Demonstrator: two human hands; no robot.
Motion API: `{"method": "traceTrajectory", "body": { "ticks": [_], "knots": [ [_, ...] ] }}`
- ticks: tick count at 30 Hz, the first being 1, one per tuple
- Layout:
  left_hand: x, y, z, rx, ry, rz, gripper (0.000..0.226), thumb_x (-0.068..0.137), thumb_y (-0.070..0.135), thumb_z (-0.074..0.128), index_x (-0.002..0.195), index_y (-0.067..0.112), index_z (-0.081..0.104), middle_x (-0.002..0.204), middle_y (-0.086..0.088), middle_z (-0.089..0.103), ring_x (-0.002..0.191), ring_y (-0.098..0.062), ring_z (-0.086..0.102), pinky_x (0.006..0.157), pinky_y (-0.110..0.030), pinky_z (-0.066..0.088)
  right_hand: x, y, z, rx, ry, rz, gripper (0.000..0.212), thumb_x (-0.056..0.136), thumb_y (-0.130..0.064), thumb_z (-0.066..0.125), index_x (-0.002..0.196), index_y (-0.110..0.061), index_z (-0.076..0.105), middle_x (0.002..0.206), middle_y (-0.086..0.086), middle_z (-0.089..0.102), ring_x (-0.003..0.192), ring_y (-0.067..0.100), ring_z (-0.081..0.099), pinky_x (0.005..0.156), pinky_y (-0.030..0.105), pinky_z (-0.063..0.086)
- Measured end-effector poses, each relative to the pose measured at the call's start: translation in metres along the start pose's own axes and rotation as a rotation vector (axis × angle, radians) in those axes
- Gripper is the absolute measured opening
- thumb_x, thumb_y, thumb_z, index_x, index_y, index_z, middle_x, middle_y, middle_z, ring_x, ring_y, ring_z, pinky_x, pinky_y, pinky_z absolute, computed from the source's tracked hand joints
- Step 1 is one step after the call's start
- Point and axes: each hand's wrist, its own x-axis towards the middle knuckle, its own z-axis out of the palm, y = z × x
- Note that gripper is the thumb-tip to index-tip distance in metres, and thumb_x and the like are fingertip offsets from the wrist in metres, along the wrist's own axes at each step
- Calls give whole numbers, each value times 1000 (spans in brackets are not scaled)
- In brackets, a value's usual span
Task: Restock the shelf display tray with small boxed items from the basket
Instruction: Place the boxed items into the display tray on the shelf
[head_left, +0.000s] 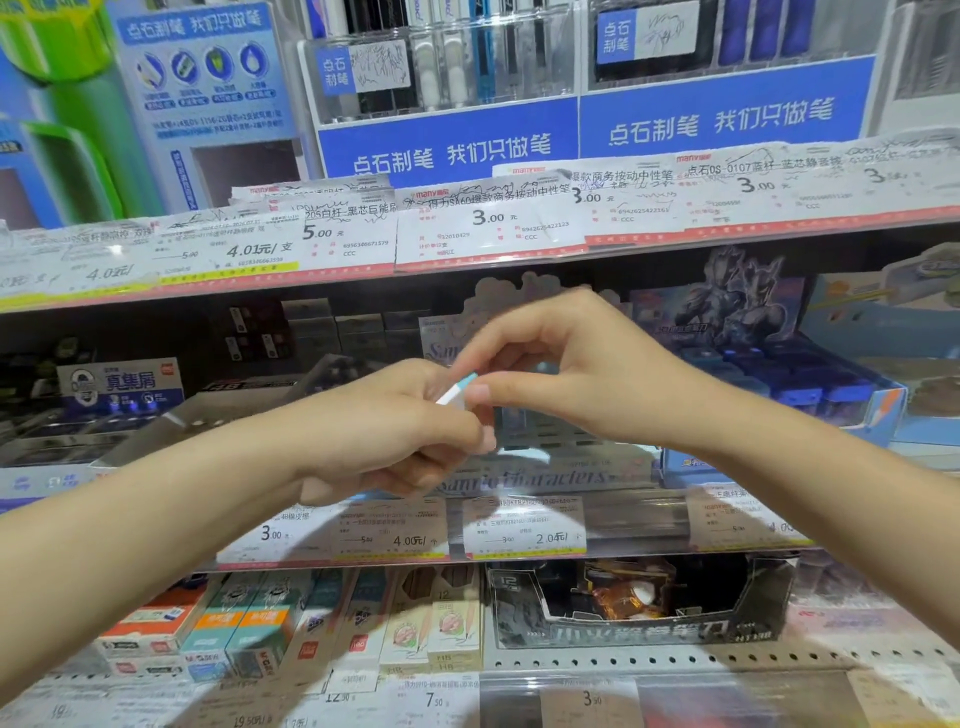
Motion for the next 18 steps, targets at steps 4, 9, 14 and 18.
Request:
{"method": "traceTrajectory", "body": {
  "ticks": [4, 9, 14, 18],
  "knots": [
    [1, -4, -11, -194, 21, 4, 29, 70, 23, 60, 80, -4, 62, 57, -8, 49, 39, -13, 41, 38, -20, 35, -2, 11, -11, -26, 54, 43, 10, 81, -8, 65, 84, -18, 66, 77, -3, 68, 69, 6, 64, 65, 11, 48],
    [-3, -5, -14, -260, 109, 20, 37, 78, 19, 62, 97, -13, 62, 62, -11, 56, 47, -14, 47, 40, -19, 41, -4, 19, -16, 54, 86, 92, 14, 80, -7, 67, 81, -21, 65, 89, 13, 71, 86, 31, 68, 81, 36, 53],
    [-3, -6, -5, -192, 248, 131, 16, 79, 13, 60, 85, -2, 62, 71, -18, 55, 55, -16, 51, 46, -19, 48, -4, 19, -9, 144, 92, 128, 20, 77, -13, 70, 92, -22, 63, 96, -2, 66, 79, 25, 66, 77, 33, 51],
    [-1, -6, -1, -127, 348, 201, 9, 85, 6, 57, 88, -2, 61, 77, -24, 59, 66, -30, 55, 51, -23, 54, -3, 20, -2, 179, 202, 134, 39, 74, -4, 71, 107, -17, 55, 98, -3, 61, 74, 16, 63, 74, 25, 52]
  ]
}}
